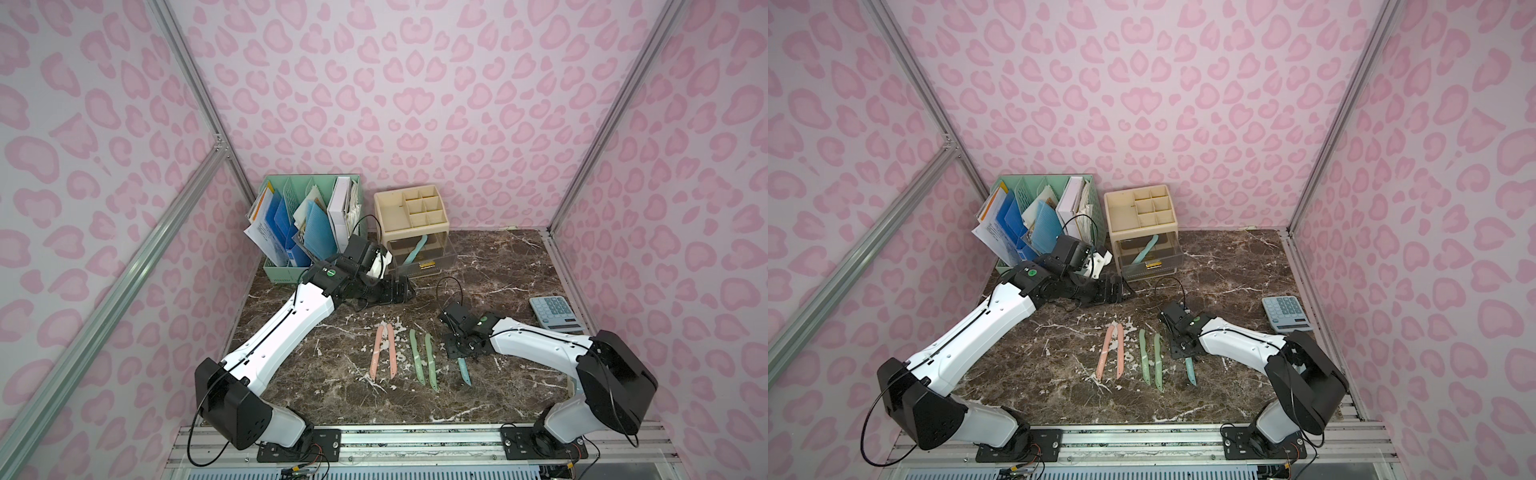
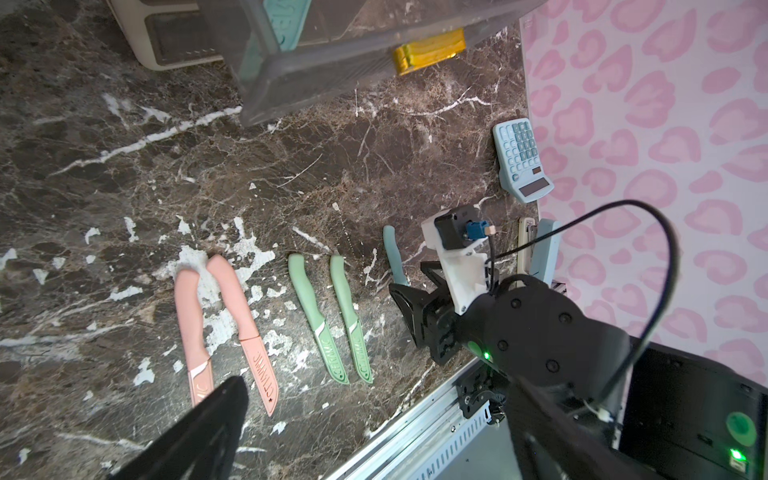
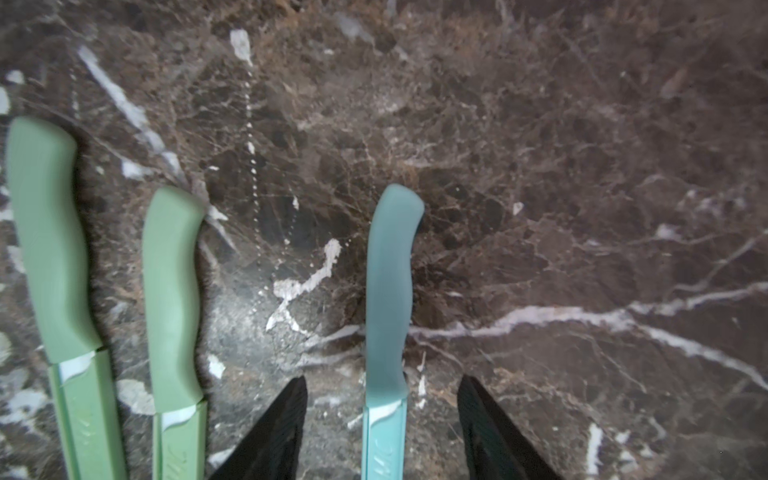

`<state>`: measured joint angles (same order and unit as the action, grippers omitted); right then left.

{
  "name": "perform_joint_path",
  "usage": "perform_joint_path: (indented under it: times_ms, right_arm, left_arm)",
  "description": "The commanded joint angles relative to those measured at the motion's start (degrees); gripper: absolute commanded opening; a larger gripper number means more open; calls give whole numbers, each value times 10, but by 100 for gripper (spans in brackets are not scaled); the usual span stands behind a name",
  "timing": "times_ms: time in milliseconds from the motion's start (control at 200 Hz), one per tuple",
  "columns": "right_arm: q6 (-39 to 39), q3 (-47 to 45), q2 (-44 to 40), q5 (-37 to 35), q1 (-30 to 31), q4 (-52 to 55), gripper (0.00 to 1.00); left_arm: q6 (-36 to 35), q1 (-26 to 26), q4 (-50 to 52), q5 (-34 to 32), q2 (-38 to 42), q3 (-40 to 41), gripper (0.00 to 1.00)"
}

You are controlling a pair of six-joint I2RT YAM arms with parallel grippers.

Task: Place the fruit knives into the drawer by color
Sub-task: Pick up the fruit knife from the center of the board.

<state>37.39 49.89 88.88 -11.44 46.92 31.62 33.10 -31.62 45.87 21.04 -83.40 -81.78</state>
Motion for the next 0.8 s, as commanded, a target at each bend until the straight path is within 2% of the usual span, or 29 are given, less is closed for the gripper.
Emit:
perform_joint_path:
  times_ms: [0,395,795]
  right_arm:
    - [-9,0,17,-18,1,-24,56]
    - [-14,6,67,-42,-3,-35,44]
    - [-15,4,65,-44,-8,-32,22]
  left_arm:
    - [-1,0,-15,5,1,3,98]
    - [-5,0,-11,4,-6,-8,98]
    - [-7,0,-8,0,-9,-12,98]
